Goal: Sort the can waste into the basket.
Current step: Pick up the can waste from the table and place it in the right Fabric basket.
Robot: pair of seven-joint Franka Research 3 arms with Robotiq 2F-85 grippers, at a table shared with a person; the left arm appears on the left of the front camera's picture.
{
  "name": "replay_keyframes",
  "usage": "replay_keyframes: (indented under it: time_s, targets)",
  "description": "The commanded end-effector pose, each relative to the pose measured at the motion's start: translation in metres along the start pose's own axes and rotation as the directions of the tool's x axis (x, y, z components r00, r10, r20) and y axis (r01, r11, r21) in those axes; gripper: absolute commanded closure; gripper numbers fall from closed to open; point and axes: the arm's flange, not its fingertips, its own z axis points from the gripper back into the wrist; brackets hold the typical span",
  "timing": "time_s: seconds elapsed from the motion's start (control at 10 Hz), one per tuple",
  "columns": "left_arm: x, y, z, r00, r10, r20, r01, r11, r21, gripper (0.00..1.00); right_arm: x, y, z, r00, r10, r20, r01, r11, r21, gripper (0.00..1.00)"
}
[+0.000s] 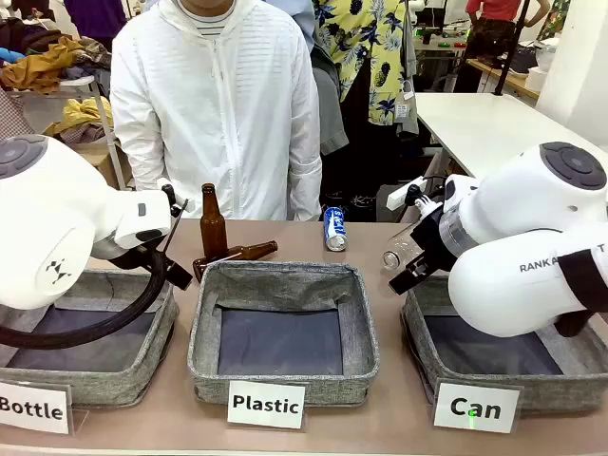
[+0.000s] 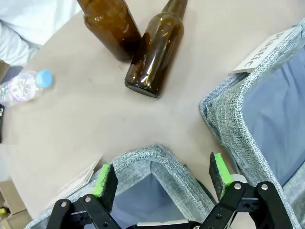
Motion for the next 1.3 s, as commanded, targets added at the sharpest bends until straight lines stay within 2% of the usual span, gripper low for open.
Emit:
replay_keyframes:
  time_s: [0.0, 1.2]
  targets:
    - [0.0, 0.0, 0.0, 1.0, 0.0, 0.0, 0.0, 1.0, 0.0, 0.0, 0.0, 0.0, 0.0, 1.0, 0.0, 0.0, 0.0, 1.0, 0.0, 0.0]
    - [0.0, 0.0, 0.0, 1.0, 0.0, 0.0, 0.0, 1.0, 0.0, 0.0, 0.0, 0.0001, 0.0, 1.0, 0.0, 0.0, 0.0, 1.0, 0.0, 0.0]
